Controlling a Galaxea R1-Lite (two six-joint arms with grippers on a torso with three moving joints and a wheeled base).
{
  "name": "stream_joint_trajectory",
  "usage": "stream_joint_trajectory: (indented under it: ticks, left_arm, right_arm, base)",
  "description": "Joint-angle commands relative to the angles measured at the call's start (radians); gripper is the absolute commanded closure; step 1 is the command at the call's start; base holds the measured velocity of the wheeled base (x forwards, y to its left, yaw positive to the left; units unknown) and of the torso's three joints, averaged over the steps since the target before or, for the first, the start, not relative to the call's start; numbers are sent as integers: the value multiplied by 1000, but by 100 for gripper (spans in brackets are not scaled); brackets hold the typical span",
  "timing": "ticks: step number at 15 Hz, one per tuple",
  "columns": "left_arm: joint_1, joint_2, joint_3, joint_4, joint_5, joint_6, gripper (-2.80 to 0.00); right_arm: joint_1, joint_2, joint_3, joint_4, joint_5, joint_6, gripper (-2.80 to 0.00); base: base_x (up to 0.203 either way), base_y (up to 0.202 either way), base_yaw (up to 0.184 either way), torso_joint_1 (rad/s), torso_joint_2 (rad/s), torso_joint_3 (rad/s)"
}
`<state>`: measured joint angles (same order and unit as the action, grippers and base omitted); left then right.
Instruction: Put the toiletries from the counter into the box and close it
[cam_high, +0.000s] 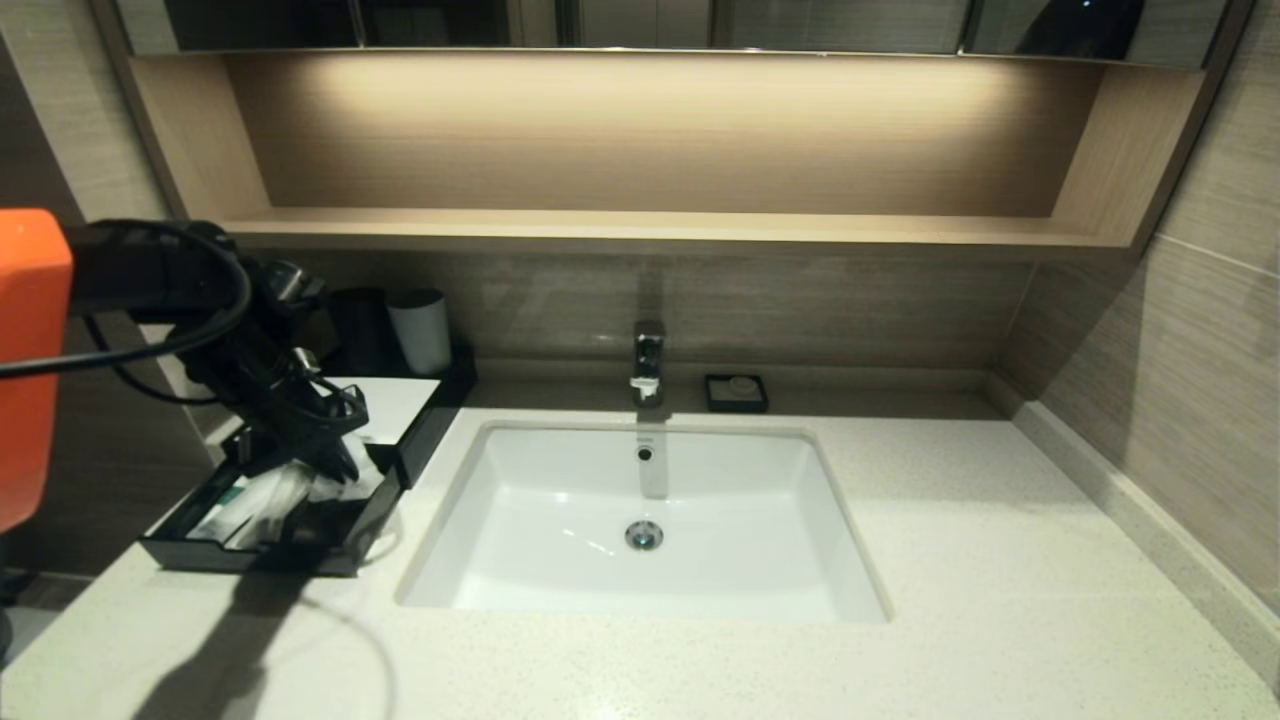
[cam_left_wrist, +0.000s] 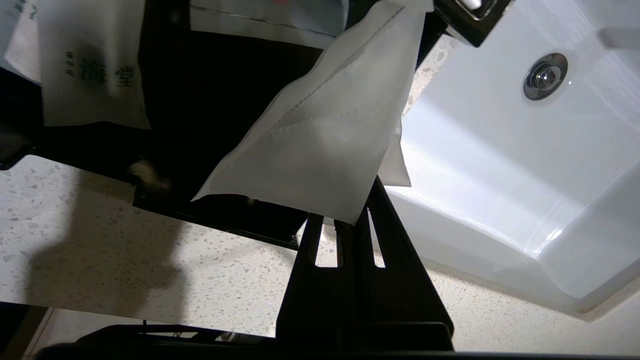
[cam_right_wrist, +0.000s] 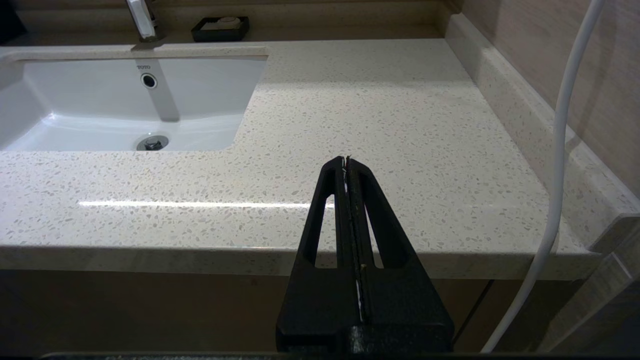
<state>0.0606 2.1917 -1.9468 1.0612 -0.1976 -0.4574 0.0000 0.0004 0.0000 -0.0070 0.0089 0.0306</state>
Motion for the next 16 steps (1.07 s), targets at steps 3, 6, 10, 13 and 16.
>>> stream_joint_trajectory:
  ticks: [3, 6, 10, 13, 16]
  left_arm:
    - [21, 5, 1, 9, -12, -4, 0]
    - [36, 11, 3, 13, -14, -4, 0]
    - [70, 23, 8, 16, -64, -18, 0]
    - [71, 44, 8, 17, -65, -23, 0]
    - [71, 56, 9, 19, -66, -41, 0]
  right_arm:
    - [0, 1, 0, -1, 0, 0, 0]
    - [0, 1, 0, -1, 0, 0, 0]
    - [0, 1, 0, -1, 0, 0, 0]
    - [0, 1, 0, 0, 0, 0, 0]
    - [0, 1, 0, 1, 0, 0, 0]
  base:
    - [0, 0, 0, 0, 0, 0]
    - [0, 0, 0, 0, 0, 0]
    - [0, 0, 0, 0, 0, 0]
    - [0, 0, 0, 0, 0, 0]
    - [0, 0, 0, 0, 0, 0]
